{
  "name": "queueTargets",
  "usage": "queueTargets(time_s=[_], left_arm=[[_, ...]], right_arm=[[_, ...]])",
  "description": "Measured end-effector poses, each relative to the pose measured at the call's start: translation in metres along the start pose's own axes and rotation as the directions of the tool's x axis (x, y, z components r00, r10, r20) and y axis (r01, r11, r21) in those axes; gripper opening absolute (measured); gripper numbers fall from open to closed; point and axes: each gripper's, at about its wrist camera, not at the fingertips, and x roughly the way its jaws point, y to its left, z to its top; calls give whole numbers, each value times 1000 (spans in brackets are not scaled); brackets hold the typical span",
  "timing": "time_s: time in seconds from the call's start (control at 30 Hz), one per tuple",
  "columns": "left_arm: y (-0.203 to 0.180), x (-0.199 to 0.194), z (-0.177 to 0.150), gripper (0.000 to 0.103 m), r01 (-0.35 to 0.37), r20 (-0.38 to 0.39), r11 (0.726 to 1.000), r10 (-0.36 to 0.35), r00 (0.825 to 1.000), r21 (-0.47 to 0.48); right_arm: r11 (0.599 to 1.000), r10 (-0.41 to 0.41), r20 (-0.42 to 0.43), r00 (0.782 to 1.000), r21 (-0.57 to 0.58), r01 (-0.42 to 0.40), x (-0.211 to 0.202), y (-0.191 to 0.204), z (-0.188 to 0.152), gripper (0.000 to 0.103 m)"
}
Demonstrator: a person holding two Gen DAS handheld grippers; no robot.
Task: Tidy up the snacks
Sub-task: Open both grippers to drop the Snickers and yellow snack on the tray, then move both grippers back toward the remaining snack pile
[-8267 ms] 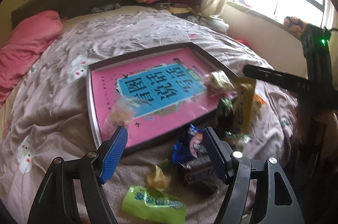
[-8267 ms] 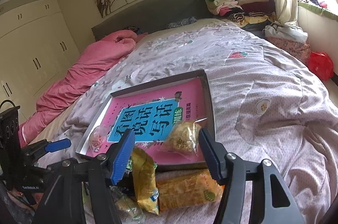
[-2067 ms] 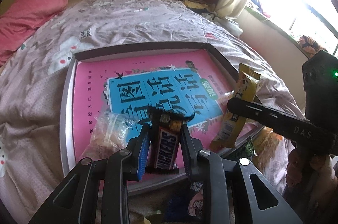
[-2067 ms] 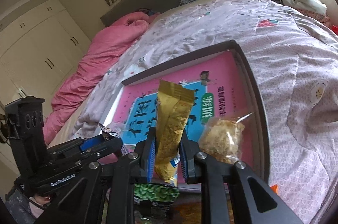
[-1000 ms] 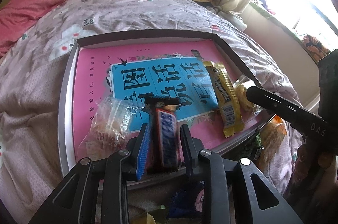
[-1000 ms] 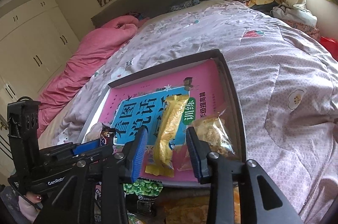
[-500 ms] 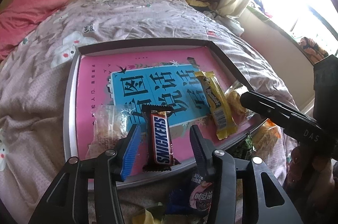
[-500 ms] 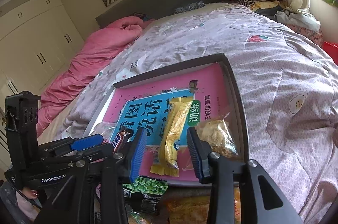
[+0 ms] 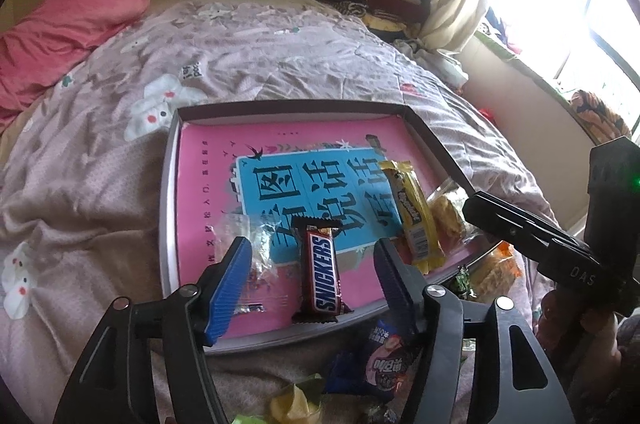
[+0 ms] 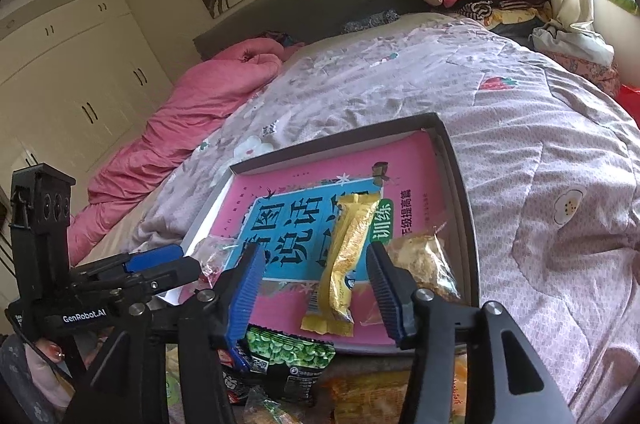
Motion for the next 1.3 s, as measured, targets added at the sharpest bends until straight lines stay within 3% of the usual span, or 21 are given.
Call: queueTargets(time_s=[0.17,0.57,1.3], left_arm=[[-1,-11,3,72,-9,24,1000,9,1000,8],[-4,-33,1,74,-22,54,999,20,998,30],[-1,-61,-13,75,-30,65,1000,29,997,9]], right_arm=[[1000,6,23,1000,4,-6,-6,-2,3,56],[1000,7,75,997,3,-7,-26,-5,7,62],[999,-9,68,998,-38,12,-47,8,-10,65]])
